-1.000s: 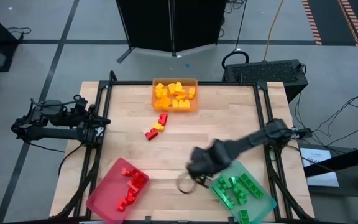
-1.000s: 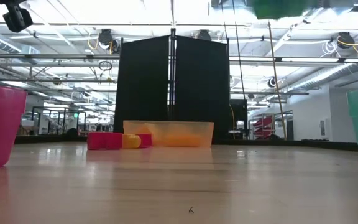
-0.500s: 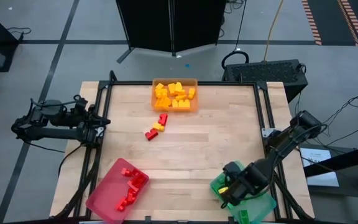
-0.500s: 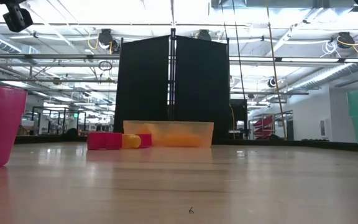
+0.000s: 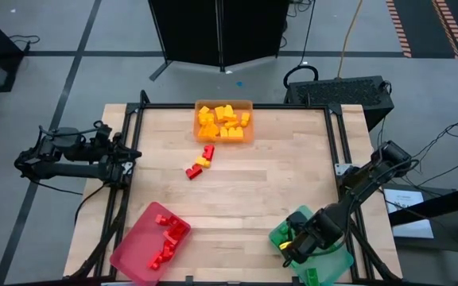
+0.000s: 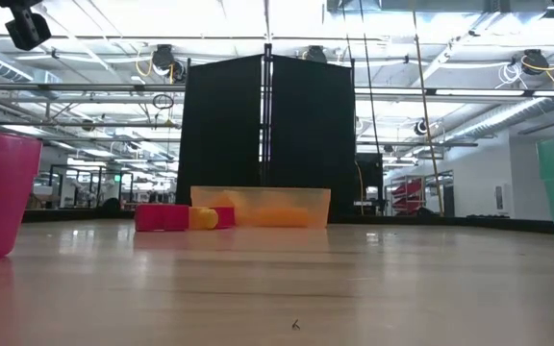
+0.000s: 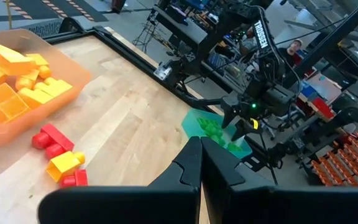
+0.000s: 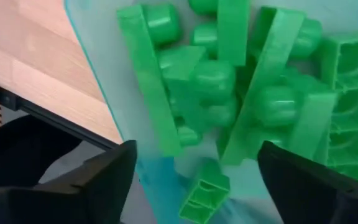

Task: Sort blocks
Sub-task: Put the yellow 1 stud game piece into the orange bin

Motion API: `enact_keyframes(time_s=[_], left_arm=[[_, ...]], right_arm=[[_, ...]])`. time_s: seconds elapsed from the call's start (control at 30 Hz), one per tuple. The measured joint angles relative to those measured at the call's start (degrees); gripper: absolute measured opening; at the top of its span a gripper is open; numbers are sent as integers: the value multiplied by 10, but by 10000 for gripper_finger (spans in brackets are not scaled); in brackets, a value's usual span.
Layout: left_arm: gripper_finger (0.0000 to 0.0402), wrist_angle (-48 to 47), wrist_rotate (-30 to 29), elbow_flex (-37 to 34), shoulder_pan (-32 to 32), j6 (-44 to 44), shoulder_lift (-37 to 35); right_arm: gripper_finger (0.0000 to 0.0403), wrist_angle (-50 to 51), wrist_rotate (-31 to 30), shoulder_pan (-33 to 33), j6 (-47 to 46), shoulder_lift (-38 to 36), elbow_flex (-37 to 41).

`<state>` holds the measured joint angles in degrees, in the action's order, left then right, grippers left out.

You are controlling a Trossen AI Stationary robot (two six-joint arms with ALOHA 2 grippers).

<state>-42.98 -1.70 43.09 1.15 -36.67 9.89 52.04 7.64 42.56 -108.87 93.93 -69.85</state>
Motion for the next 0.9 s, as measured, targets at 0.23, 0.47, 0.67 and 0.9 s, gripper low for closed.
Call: enact_keyframes(time_s=[0.23, 0.47, 0.67, 0.9], left_arm=[[4, 0, -1, 0, 0, 0, 0], [4, 0, -3, 0, 0, 1, 0], [4, 0, -3, 0, 0, 1, 0], [4, -1, -3, 0, 0, 0, 0]], right_arm=[[332, -10, -98, -56, 28, -7, -65], [324, -42, -275, -209, 348, 8, -194], [324, -159, -258, -366, 657, 93, -246], [324, -211, -192, -460, 826, 259, -346]])
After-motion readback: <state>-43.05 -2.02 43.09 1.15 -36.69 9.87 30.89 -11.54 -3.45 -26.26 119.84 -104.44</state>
